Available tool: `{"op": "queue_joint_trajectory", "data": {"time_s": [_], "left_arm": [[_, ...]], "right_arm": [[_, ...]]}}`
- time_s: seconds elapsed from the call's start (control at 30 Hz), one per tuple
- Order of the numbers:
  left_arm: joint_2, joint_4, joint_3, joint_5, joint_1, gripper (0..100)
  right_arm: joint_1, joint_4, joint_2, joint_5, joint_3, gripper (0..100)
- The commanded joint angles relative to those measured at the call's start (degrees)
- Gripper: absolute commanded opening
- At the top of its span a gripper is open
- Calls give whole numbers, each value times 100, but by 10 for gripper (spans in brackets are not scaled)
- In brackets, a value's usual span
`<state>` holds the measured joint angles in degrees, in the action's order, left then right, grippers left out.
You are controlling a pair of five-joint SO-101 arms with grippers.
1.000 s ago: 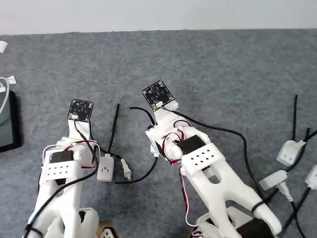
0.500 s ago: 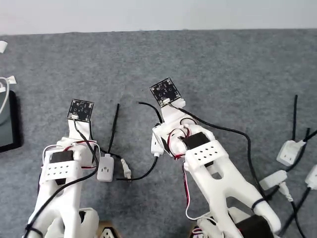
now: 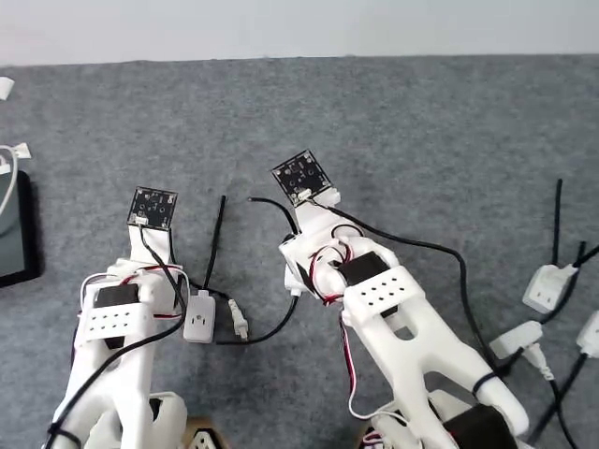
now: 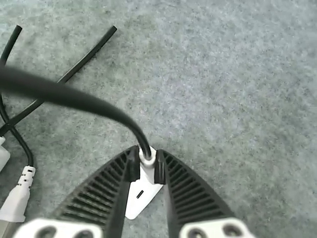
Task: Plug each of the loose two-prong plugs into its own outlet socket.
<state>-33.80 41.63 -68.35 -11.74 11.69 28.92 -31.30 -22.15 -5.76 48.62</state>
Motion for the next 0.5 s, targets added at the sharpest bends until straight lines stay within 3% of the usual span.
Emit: {"op": "queue_joint_trajectory", "data": {"time_s": [0.0,0.47], "left_arm": [[18,-88,286,-79,26,16],[18,-88,286,-79,26,16]], "right_arm": [[4,101,13,-79,-141,8],[-22,180,479,-475,-141,8]]}}
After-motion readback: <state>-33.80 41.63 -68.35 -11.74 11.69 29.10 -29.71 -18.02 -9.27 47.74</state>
